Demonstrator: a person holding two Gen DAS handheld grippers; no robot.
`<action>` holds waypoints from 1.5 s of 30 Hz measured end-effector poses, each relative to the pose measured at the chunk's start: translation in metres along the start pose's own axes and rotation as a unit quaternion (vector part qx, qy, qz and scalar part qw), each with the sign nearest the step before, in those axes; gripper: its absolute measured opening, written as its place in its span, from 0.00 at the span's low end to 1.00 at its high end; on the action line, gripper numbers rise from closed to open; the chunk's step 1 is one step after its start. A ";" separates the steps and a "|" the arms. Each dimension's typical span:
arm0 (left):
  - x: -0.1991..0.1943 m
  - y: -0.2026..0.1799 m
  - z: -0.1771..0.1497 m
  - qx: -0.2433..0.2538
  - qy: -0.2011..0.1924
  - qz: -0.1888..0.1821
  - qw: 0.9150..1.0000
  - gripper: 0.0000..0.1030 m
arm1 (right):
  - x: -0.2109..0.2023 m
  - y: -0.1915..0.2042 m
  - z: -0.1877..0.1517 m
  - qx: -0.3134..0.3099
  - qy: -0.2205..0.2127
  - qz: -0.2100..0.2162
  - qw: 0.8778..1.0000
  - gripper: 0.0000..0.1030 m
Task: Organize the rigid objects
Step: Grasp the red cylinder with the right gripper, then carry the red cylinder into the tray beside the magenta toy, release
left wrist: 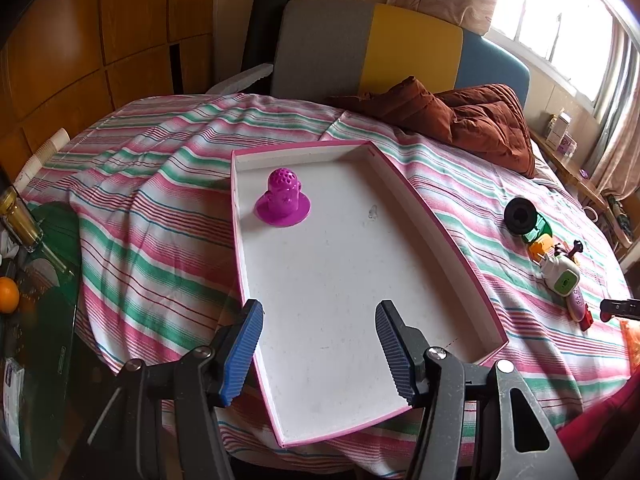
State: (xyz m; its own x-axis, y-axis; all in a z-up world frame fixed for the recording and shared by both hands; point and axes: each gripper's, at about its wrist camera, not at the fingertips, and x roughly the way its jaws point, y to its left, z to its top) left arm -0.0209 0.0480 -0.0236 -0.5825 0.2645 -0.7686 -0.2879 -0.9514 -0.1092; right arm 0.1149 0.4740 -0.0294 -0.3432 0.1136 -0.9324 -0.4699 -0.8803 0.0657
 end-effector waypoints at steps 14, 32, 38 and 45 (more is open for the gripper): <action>0.001 0.005 -0.004 -0.005 0.003 -0.004 1.000 0.58 | -0.010 0.005 0.004 0.000 -0.027 -0.013 1.000 0.74; -0.002 0.022 -0.008 -0.022 0.002 0.002 1.000 0.58 | -0.021 0.131 0.024 -0.091 -0.052 0.092 0.990 0.74; -0.001 0.031 -0.010 -0.031 0.004 0.003 0.999 0.58 | -0.019 0.215 0.032 -0.147 -0.042 0.167 0.974 0.74; -0.005 0.060 -0.012 -0.065 0.000 0.020 0.998 0.58 | 0.005 0.306 0.033 -0.215 -0.013 0.197 0.957 0.74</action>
State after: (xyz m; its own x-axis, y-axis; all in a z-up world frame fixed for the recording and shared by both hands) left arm -0.0266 -0.0124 -0.0340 -0.5923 0.2252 -0.7736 -0.1633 -0.9738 -0.1585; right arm -0.0571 0.2207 -0.0020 -0.4479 -0.2585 -0.8559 0.0751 -0.9648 0.2521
